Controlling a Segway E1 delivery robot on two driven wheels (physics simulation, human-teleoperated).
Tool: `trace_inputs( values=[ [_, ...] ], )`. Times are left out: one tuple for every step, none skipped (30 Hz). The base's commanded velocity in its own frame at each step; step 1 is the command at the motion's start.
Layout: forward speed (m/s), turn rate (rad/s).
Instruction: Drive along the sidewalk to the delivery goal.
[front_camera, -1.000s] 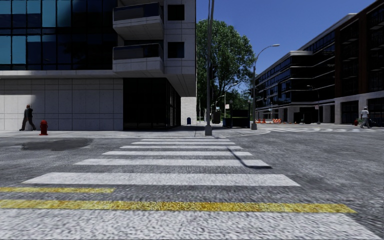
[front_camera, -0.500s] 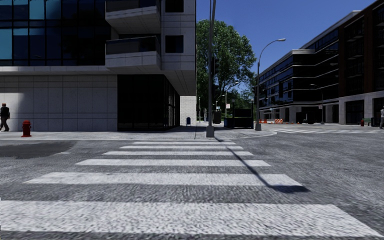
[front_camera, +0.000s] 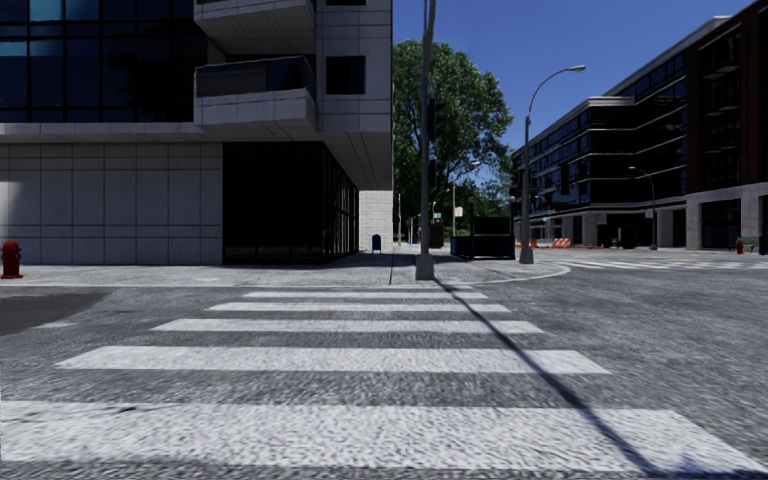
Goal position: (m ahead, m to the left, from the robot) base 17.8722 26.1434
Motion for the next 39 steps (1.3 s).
trace_inputs(
  values=[
    [2.00, 0.00],
    [2.00, 0.00],
    [2.00, 0.00],
    [2.00, 0.00],
    [2.00, 0.00],
    [2.00, 0.00],
    [2.00, 0.00],
    [2.00, 0.00],
    [2.00, 0.00],
    [2.00, 0.00],
    [2.00, 0.00],
    [2.00, 0.00],
    [2.00, 0.00],
    [2.00, 0.00],
    [2.00, 0.00],
    [2.00, 0.00],
    [2.00, 0.00],
    [2.00, 0.00],
    [2.00, 0.00],
    [2.00, 0.00],
    [2.00, 0.00],
    [2.00, 0.00],
    [2.00, 0.00],
    [2.00, 0.00],
    [2.00, 0.00],
    [2.00, 0.00],
    [2.00, 0.00],
    [2.00, 0.00],
    [2.00, 0.00],
    [2.00, 0.00],
    [2.00, 0.00],
    [2.00, 0.00],
    [2.00, 0.00],
    [2.00, 0.00],
    [2.00, 0.00],
    [2.00, 0.00],
    [2.00, 0.00],
    [2.00, 0.00],
    [2.00, 0.00]
  ],
)
